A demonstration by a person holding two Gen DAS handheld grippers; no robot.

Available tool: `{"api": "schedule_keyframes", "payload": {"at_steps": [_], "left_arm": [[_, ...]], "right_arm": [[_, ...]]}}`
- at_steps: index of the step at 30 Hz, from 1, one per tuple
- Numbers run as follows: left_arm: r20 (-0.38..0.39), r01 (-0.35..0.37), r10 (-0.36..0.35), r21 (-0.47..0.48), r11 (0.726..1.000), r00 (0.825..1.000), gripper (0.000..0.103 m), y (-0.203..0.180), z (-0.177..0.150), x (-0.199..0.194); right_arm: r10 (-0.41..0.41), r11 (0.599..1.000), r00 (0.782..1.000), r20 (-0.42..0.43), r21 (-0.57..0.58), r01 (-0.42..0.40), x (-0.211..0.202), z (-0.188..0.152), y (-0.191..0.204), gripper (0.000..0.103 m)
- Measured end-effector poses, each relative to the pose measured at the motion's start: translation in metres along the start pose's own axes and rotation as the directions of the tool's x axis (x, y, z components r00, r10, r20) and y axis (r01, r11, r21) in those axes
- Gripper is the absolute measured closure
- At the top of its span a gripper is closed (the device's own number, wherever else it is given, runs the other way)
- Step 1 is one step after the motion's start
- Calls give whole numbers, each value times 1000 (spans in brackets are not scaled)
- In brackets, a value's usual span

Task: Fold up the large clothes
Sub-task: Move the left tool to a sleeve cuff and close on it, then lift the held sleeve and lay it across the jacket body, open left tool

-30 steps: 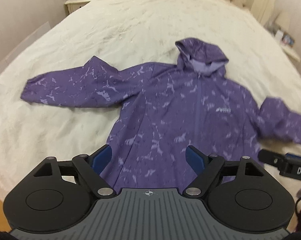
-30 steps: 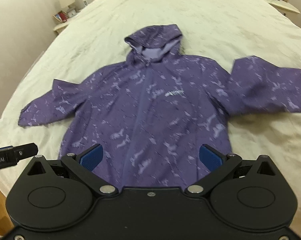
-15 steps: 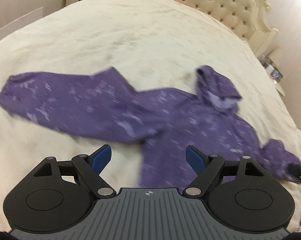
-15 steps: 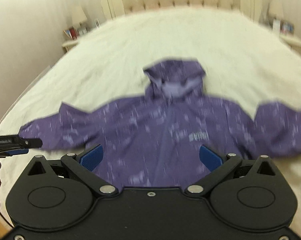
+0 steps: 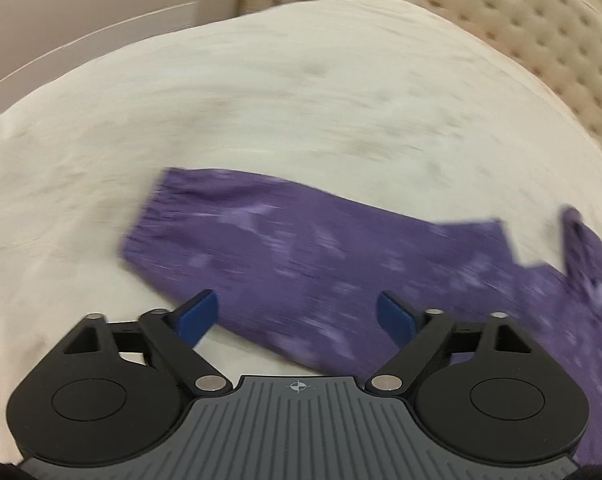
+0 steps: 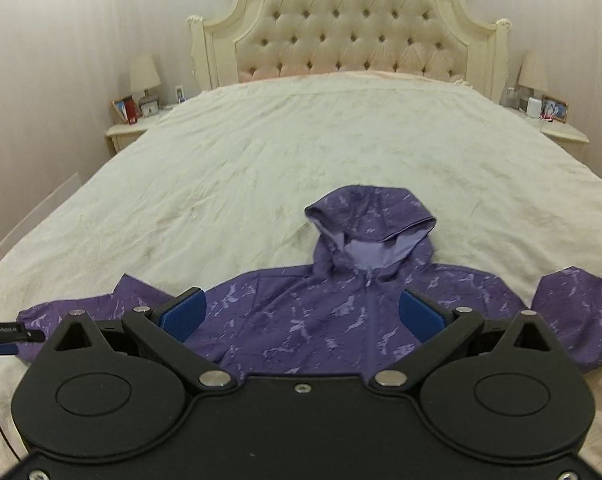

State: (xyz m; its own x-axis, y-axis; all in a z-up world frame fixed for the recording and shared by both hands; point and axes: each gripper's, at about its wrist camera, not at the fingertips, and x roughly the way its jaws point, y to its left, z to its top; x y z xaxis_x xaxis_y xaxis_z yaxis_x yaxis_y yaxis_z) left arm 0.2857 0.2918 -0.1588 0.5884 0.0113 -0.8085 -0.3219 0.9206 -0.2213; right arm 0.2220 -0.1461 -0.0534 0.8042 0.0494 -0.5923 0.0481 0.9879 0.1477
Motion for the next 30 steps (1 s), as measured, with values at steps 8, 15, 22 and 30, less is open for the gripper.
{"api": "schedule_keyframes", "payload": {"at_steps": [8,15,22,30], "left_arm": [[-38,-13,9,-122,992,999,14,51,0,34],[5,57,-58,-222,973,998,18,62,8,38],[101,75,-50,-266,961,994,93,68,16,12],[286,173,-149,-59,983,946,94,3,42,-77]], "right_arm": [[87,996,993,-74,21,-85,20,-4,23,1],[154,988,977,-146,20,-152,32,-4,33,2],[233,972,939,-255,88,-217,39,-17,21,20],[225,972,914,-339,139,-188,41,-41,-9,25]]}}
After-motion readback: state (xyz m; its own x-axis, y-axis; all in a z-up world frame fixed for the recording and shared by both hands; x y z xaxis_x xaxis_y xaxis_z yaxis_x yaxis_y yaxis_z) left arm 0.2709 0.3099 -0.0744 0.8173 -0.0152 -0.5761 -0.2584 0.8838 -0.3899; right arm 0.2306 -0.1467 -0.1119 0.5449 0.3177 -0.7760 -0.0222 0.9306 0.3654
